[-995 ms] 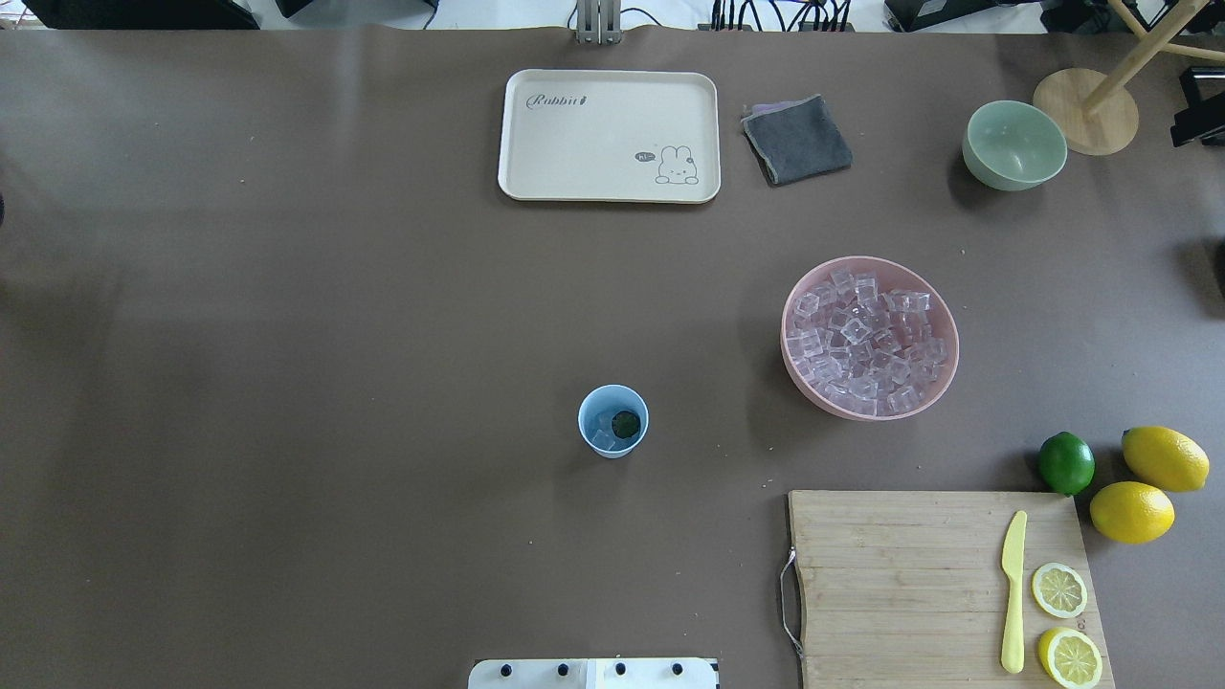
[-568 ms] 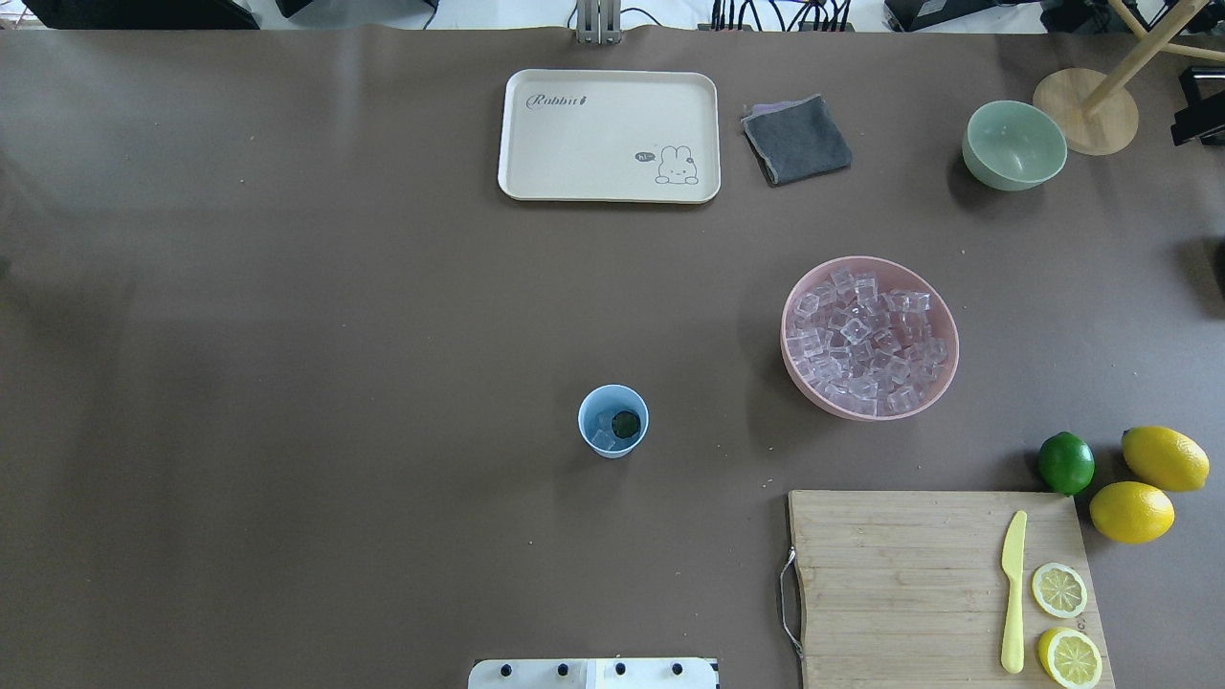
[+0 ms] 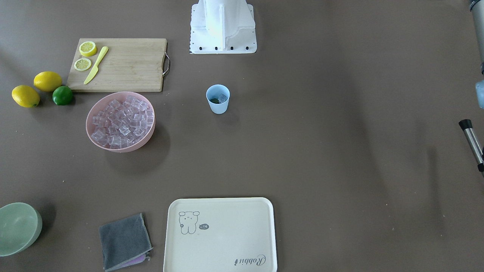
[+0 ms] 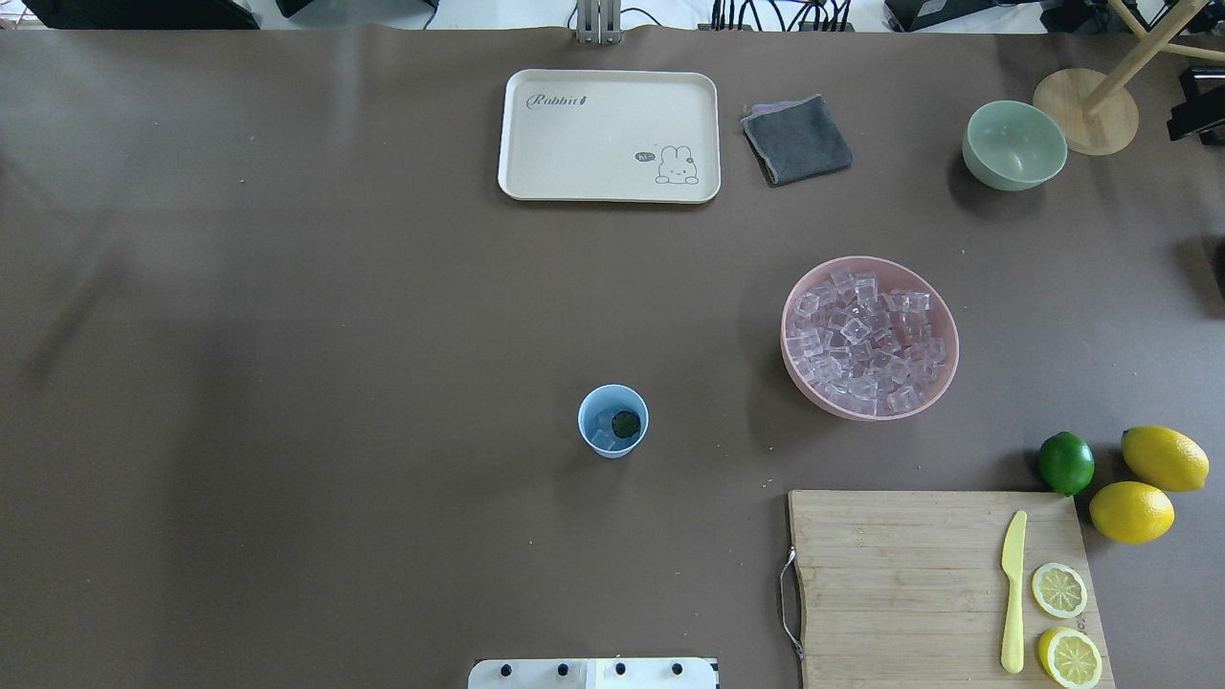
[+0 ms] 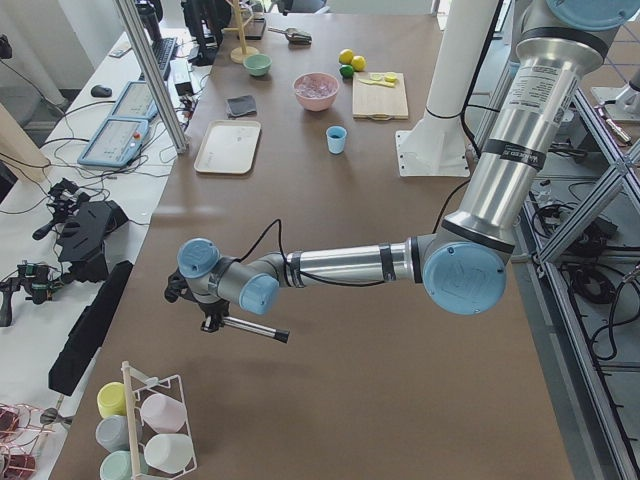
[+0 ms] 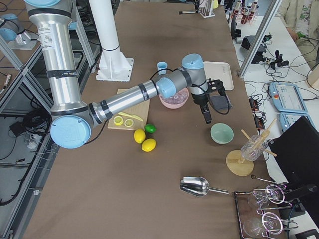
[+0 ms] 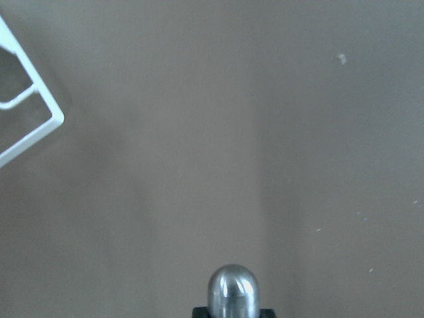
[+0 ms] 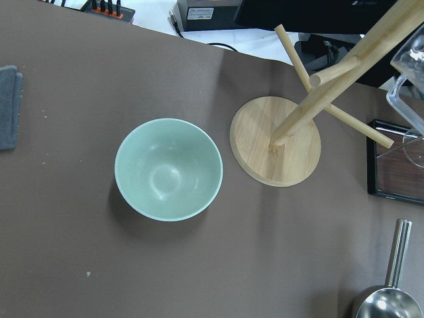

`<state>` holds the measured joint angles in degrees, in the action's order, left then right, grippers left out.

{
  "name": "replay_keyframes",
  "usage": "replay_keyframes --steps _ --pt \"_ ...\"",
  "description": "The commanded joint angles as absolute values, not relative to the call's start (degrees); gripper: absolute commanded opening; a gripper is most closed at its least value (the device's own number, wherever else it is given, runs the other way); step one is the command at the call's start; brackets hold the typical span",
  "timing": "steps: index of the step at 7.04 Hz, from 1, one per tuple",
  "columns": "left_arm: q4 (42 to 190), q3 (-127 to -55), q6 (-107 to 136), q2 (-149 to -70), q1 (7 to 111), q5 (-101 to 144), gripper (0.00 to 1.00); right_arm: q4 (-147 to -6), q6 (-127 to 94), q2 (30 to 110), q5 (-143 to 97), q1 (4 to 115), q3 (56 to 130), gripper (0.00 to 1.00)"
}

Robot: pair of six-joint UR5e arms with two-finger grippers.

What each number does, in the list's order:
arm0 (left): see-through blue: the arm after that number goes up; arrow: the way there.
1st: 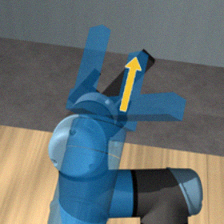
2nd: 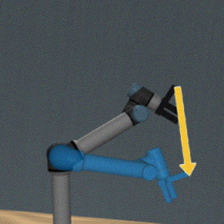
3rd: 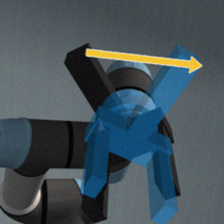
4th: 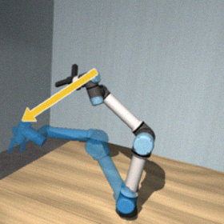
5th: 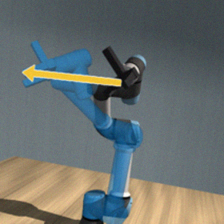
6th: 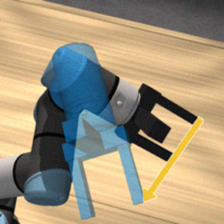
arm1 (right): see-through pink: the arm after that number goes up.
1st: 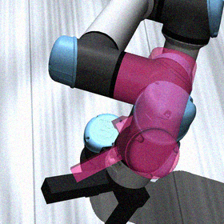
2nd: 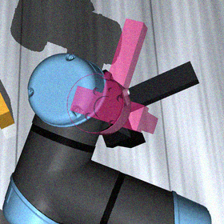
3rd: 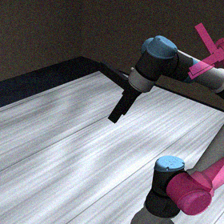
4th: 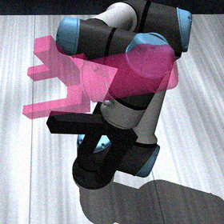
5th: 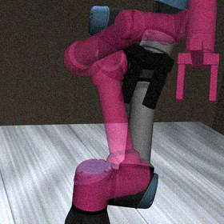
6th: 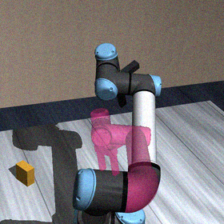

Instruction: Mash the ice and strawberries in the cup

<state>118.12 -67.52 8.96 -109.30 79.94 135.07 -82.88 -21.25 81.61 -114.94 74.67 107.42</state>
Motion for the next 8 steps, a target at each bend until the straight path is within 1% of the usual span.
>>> replay_keyframes --steps 1,3,4,6,7,8 --pt "119.2 -76.8 8.7 -110.7 79.8 139.6 0.00 -82.9 -21.4 81.5 -114.6 74.7 108.4 1.00" --pt "126.1 -81.5 9.7 -111.4 77.4 144.5 0.00 -82.9 -21.7 81.6 -112.8 75.0 108.9 1.00" --pt "132.8 -82.3 13.9 -111.8 74.8 144.5 0.00 -82.9 -21.7 81.8 -110.7 75.0 109.2 1.00" --pt "147.9 -82.7 28.2 -114.9 68.0 144.3 0.00 -83.2 -21.8 81.5 -110.7 74.9 108.9 1.00" --pt "154.4 -82.6 36.9 -117.7 64.9 144.1 0.00 -83.2 -21.9 81.4 -110.5 74.9 108.1 1.00" --pt "159.1 -82.6 42.5 -118.9 62.1 143.8 0.00 -83.4 -21.8 81.6 -110.5 74.9 107.8 1.00"
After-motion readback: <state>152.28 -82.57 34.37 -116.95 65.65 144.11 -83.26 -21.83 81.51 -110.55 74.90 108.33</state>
